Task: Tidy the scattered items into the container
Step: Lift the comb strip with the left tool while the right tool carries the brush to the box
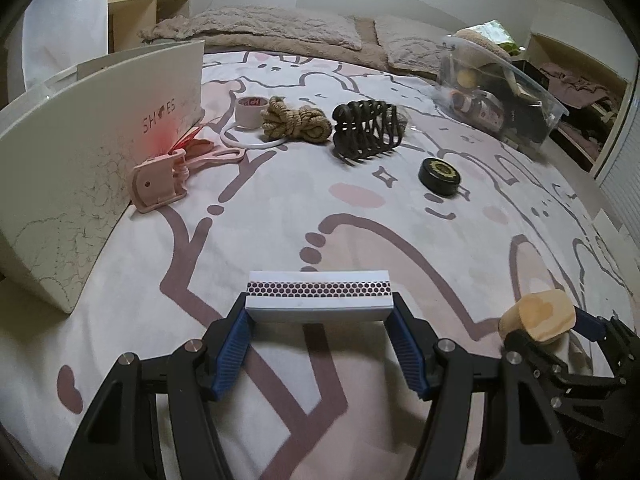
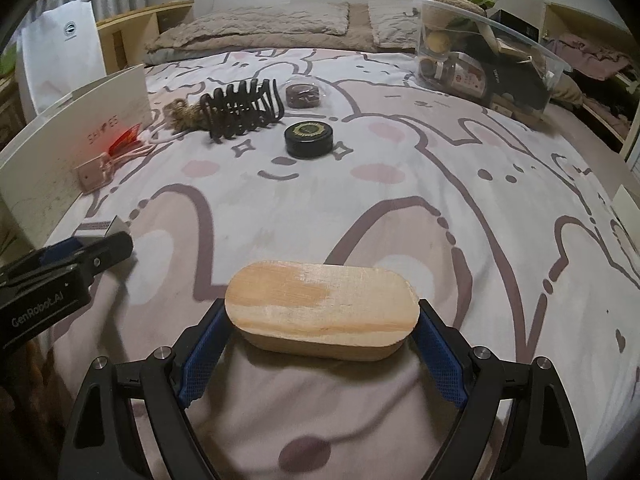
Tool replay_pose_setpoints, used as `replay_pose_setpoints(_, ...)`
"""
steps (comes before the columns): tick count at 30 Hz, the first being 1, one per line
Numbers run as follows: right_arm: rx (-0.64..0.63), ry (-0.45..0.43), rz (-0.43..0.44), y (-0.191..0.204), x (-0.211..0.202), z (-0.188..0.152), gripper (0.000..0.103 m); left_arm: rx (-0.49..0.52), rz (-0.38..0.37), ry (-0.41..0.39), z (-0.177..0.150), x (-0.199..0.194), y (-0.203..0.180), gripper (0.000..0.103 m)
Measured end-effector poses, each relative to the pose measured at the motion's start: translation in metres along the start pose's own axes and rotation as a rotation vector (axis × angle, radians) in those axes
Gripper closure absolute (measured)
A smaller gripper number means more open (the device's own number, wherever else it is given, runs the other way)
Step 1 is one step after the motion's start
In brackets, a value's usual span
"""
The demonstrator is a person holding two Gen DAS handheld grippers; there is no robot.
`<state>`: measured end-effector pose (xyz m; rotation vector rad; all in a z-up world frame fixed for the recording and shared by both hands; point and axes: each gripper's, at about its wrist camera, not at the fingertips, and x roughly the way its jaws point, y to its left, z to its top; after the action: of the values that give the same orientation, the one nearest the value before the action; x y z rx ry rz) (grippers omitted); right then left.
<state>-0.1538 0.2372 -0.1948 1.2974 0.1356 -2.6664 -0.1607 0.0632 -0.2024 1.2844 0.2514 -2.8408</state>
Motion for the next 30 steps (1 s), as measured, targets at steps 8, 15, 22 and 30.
replay_pose_setpoints(8, 0.010, -0.022, 0.006, 0.001, -0.023, 0.004, 0.014, 0.019, -0.025, -0.028, 0.000, -0.025, -0.006, 0.038)
replay_pose_setpoints(15, 0.023, -0.057, 0.018, 0.007, -0.043, 0.016, 0.014, -0.006, -0.030, -0.081, 0.018, -0.051, 0.006, 0.038)
replay_pose_setpoints(22, 0.033, -0.072, 0.064, 0.016, -0.051, 0.043, 0.014, -0.018, -0.026, -0.125, 0.048, -0.068, 0.020, 0.038)
replay_pose_setpoints(30, 0.035, -0.108, 0.114, 0.027, -0.055, 0.096, 0.014, -0.029, -0.035, -0.177, 0.096, -0.079, 0.036, 0.038)
